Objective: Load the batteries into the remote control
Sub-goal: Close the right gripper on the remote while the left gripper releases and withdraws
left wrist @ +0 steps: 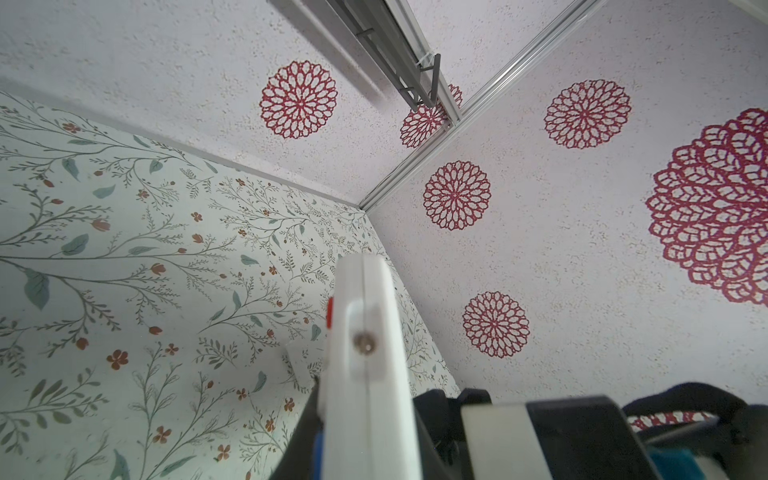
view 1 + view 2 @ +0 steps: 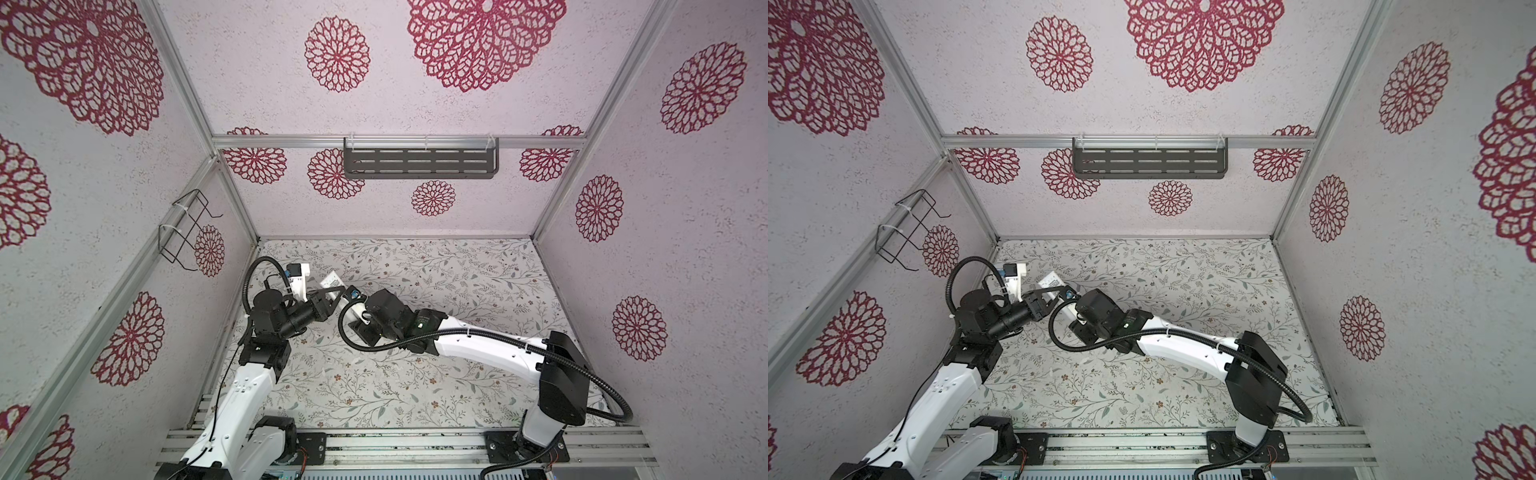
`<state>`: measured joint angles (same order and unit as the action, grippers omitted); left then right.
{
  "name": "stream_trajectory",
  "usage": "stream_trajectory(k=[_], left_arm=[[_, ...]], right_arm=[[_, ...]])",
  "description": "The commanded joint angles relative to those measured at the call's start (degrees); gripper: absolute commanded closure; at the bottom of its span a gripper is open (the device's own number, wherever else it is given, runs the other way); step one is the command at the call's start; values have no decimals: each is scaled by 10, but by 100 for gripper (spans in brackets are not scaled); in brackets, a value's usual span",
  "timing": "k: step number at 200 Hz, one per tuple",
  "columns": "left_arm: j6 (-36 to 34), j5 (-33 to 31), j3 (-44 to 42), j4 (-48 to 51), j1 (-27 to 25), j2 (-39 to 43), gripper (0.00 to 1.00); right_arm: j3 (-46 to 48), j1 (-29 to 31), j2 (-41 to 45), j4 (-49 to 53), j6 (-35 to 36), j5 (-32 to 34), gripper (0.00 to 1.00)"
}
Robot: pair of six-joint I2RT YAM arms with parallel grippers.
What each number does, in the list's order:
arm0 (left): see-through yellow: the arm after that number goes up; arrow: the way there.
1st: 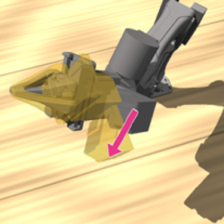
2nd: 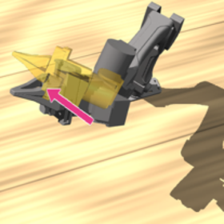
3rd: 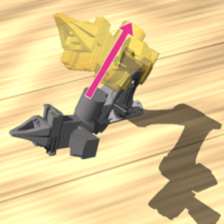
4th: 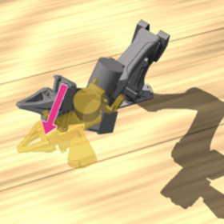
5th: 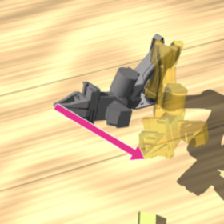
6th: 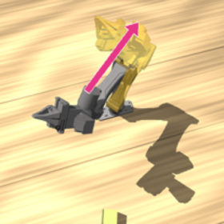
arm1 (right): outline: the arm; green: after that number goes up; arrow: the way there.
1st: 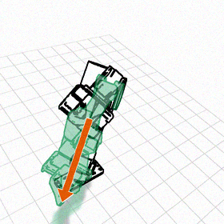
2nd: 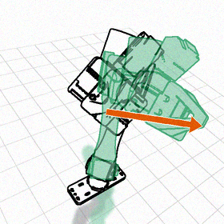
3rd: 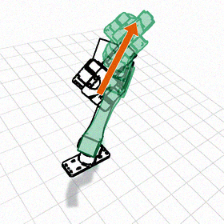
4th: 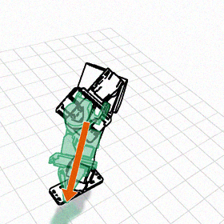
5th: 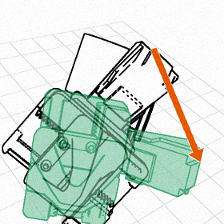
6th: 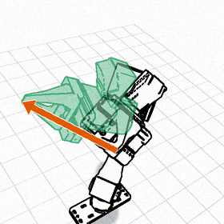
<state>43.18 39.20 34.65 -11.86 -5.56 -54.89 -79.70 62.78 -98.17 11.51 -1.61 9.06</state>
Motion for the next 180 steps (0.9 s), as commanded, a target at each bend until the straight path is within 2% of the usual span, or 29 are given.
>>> stream_trajectory(k=[1, 13, 20, 23, 27, 31, 34, 68, 116, 152, 180], left_arm=[[5, -7, -4, -23, -4, -9, 71], [5, -13, -5, -23, -4, -13, 55], [5, -20, -6, -23, -3, -13, 43], [4, -23, -7, -23, -4, -11, 35], [3, -29, -8, -21, -4, -10, 18], [2, -39, -8, -17, -3, -8, 6], [0, -47, -9, -13, -3, -6, 1], [-40, -153, 18, 106, 18, 8, 3], [-76, -302, 71, 287, 83, -42, 3], [-109, -341, 140, 360, 103, -157, 3], [-118, -359, 172, 362, 103, -234, 2]], right_arm=[[-18, 2, 17, 15, 13, 13, 54], [-18, 2, 19, 23, 17, 8, 56], [-18, 2, 20, 27, 17, 6, 57], [-17, 1, 21, 29, 19, 4, 58], [-17, 1, 22, 34, 20, 1, 58], [-17, 1, 22, 38, 21, 0, 58], [-17, 0, 23, 41, 21, -1, 58], [14, -6, 43, 78, 13, -17, 59], [111, -12, 89, 99, -6, -62, 59], [167, -12, 95, 97, -5, -100, 59], [181, -13, 86, 107, 2, -118, 60]])
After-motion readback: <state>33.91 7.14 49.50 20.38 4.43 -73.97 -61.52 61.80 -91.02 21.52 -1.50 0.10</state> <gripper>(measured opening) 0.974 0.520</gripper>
